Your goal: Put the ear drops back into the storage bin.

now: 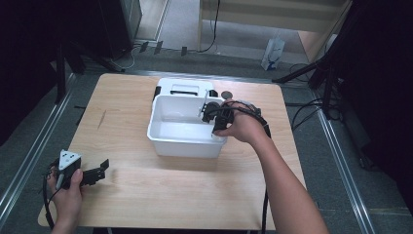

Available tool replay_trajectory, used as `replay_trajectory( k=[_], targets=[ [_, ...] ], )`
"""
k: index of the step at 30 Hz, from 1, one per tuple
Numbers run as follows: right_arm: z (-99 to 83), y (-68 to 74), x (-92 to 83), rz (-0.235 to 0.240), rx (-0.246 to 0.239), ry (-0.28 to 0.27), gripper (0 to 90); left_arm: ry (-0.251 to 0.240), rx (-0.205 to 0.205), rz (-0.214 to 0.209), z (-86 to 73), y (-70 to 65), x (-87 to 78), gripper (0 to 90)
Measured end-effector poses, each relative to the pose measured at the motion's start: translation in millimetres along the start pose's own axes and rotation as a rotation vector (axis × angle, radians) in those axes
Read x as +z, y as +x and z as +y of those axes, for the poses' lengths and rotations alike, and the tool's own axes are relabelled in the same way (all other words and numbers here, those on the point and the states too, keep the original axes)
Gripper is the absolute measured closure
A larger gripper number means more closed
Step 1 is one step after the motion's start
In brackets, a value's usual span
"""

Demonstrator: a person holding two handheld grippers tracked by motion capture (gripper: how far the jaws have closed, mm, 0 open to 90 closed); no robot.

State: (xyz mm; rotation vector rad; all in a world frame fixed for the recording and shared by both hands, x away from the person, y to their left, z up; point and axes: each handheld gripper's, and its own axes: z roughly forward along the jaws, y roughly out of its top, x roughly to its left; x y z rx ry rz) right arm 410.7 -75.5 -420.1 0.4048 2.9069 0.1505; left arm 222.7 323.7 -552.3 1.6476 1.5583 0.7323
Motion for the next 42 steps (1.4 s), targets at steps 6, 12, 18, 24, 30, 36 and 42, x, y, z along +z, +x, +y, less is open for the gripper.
replay_trajectory(
  k=[6, 12, 18, 24, 30, 36, 42],
  targets=[
    [3.3, 1.6, 7.6, -0.021, -0.036, 0.025, 71.4, 0.003, 0.002, -0.002, 0.2, 0.0, 0.2, 0.3],
    [5.0, 0.9, 8.4, -0.02, -0.034, 0.027, 75.7, 0.004, 0.004, -0.001, 0.2, -0.3, 0.3, 0.3],
    [4.1, 0.7, 9.4, -0.015, -0.025, 0.019, 73.0, 0.004, 0.004, -0.002, 0.2, -0.3, 0.4, 0.3],
    [0.9, -0.7, 7.8, -0.01, -0.01, -0.011, 71.4, 0.004, 0.006, -0.001, 0.2, -0.4, 0.5, 0.3],
    [-1.8, -2.6, 3.7, -0.007, 0.003, -0.036, 69.9, 0.005, 0.008, 0.0, 0.3, -0.5, 0.6, 0.3],
    [-6.2, -5.2, -5.7, 0.0, 0.025, -0.078, 67.4, 0.006, 0.01, 0.0, 0.3, -0.8, 0.6, 0.3],
    [-8.8, -5.3, -17.1, -0.008, 0.03, -0.111, 65.1, 0.006, 0.013, 0.001, 0.3, -1.0, 0.6, 0.3]
  ],
)
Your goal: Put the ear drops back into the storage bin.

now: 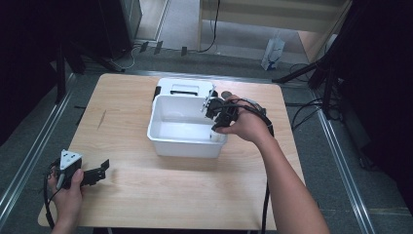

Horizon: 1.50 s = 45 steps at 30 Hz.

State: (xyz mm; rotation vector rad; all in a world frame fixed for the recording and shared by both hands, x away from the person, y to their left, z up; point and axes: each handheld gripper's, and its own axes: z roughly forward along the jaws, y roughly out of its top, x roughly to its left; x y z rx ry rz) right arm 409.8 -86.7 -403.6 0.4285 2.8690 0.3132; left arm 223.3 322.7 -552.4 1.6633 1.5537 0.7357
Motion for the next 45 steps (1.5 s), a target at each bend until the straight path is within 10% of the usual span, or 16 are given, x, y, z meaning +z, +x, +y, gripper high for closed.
replay_trajectory(
  k=[17, 29, 45],
  targets=[
    [-3.3, 1.1, -43.8, -0.049, 0.065, -0.079, 42.0, -0.001, 0.0, 0.001, 0.1, -0.3, 0.5, 0.3],
    [-26.4, 0.6, -60.8, -0.131, 0.196, -0.058, 0.0, 0.001, 0.003, 0.003, 0.2, -0.6, 0.7, 0.3],
    [-76.1, 0.6, -54.8, -0.111, 0.263, -0.074, 0.0, 0.003, 0.007, 0.004, 0.1, -0.9, 0.7, 0.3]
  ],
)
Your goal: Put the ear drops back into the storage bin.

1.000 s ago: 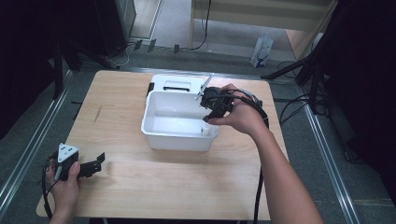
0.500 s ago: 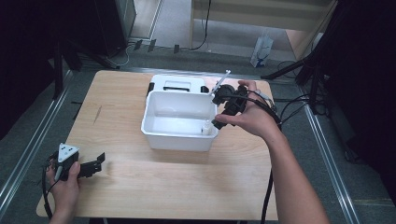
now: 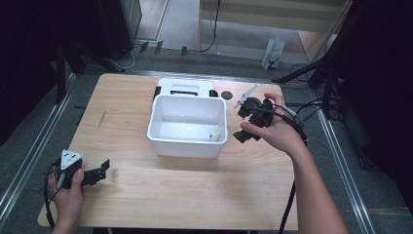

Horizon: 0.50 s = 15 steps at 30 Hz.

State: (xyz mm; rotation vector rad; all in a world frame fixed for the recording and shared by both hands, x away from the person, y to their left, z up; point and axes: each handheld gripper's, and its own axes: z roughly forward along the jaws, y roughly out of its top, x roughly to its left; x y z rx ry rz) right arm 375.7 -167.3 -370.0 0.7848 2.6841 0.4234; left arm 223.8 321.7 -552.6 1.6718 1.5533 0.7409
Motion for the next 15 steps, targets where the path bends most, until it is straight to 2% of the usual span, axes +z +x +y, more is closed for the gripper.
replay_trajectory(
  k=[13, 14, 15],
  targets=[
    [-52.4, -3.3, 17.7, -0.008, 0.087, -0.023, 0.0, 0.003, 0.008, 0.005, 0.0, -0.9, -0.2, 0.3],
    [-52.4, -3.3, 17.7, -0.008, 0.087, -0.023, 0.0, 0.003, 0.008, 0.005, 0.0, -0.9, -0.2, 0.3],
    [-62.3, -3.9, 20.7, -0.014, 0.095, -0.038, 0.0, 0.003, 0.009, 0.006, 0.1, -0.9, -0.1, 0.3]
  ],
)
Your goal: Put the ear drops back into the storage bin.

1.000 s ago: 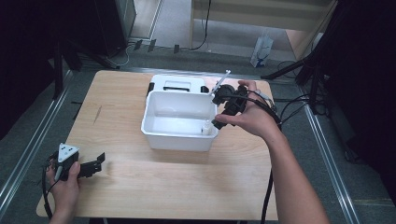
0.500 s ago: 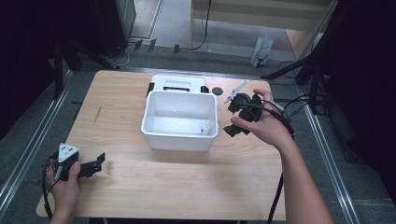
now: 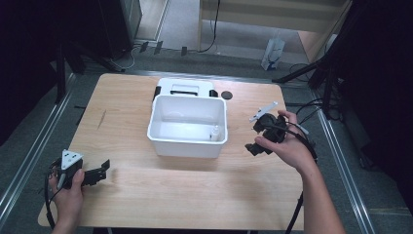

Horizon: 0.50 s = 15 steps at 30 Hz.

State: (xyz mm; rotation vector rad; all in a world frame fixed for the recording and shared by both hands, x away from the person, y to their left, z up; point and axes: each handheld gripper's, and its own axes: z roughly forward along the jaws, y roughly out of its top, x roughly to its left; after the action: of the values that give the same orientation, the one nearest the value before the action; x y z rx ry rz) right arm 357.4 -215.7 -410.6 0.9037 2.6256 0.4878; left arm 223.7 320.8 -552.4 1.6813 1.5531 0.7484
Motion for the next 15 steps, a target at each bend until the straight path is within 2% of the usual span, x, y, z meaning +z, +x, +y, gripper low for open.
replay_trajectory(
  k=[5, 12, 13, 15],
  targets=[
    [-18.1, -1.6, 2.8, -0.01, 0.043, -0.031, 0.0, 0.0, 0.0, 0.001, 0.0, -0.3, 0.1, 0.4],
    [-58.0, -2.7, 11.2, -0.048, 0.132, -0.127, 0.0, 0.001, 0.002, 0.004, 0.0, -1.0, 0.1, 0.3],
    [-58.0, -2.7, 11.2, -0.048, 0.132, -0.127, 0.0, 0.001, 0.002, 0.004, 0.0, -1.0, 0.1, 0.3],
    [-74.3, -1.1, 14.6, -0.057, 0.165, -0.166, 0.0, 0.001, 0.004, 0.002, -0.1, -1.3, 0.3, 0.3]
  ],
)
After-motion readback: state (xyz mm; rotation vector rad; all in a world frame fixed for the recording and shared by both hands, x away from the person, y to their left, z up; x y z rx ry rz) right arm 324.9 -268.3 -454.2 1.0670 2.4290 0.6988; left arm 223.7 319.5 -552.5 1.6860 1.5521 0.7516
